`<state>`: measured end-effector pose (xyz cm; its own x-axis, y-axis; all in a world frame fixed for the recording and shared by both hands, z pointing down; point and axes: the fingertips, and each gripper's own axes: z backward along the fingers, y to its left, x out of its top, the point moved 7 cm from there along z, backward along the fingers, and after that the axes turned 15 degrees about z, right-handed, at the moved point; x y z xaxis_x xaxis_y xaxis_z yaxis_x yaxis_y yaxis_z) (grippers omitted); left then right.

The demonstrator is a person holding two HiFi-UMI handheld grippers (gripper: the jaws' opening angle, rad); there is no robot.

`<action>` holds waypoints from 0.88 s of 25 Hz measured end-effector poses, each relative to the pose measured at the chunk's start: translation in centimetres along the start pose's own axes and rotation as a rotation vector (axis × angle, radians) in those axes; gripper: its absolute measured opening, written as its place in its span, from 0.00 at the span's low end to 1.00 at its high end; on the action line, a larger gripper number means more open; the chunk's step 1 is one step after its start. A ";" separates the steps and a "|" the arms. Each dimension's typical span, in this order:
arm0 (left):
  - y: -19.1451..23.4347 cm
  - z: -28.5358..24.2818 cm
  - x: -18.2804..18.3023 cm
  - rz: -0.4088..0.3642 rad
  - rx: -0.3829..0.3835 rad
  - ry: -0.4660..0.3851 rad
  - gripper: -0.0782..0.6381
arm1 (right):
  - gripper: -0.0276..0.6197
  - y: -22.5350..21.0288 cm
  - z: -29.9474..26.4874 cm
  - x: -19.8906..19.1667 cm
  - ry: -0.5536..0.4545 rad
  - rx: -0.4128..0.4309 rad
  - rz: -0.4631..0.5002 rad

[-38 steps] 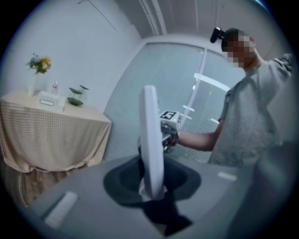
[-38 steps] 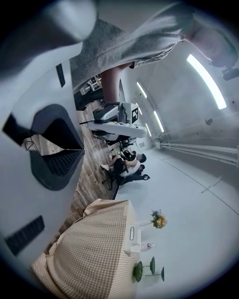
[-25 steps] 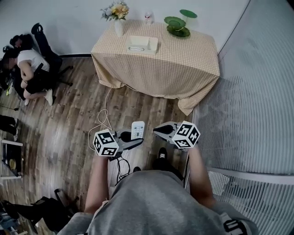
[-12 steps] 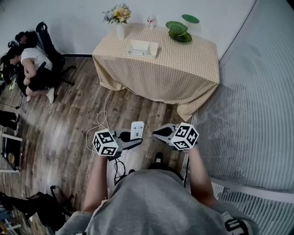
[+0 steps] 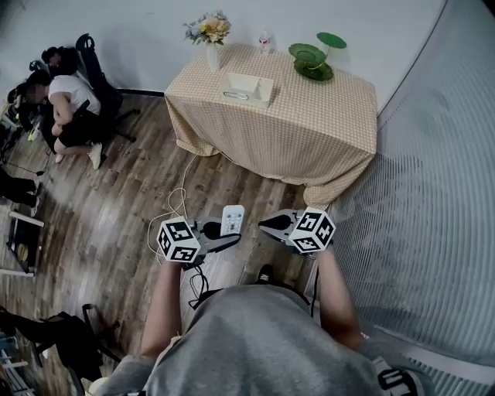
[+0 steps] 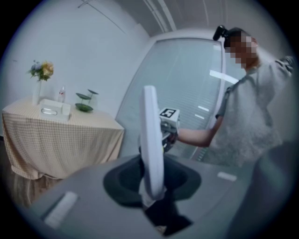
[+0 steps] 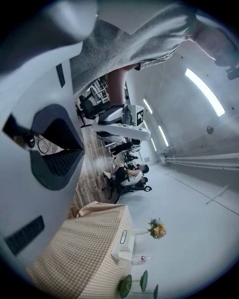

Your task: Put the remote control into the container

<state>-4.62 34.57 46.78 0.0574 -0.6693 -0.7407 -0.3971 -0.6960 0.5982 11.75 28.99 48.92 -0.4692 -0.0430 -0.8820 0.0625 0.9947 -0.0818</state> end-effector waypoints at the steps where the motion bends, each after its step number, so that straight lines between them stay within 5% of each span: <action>1: 0.0 -0.3 0.2 0.000 0.007 -0.001 0.24 | 0.07 -0.5 0.2 -0.3 -0.004 0.000 -0.003; 22: 0.8 -4.3 2.9 0.010 0.077 -0.028 0.23 | 0.07 -4.4 3.6 -2.5 -0.014 0.039 0.014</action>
<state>-0.84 30.91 46.43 0.0277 -0.6674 -0.7441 -0.4670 -0.6668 0.5807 15.84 24.42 49.84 -0.4557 -0.0307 -0.8896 0.1037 0.9908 -0.0873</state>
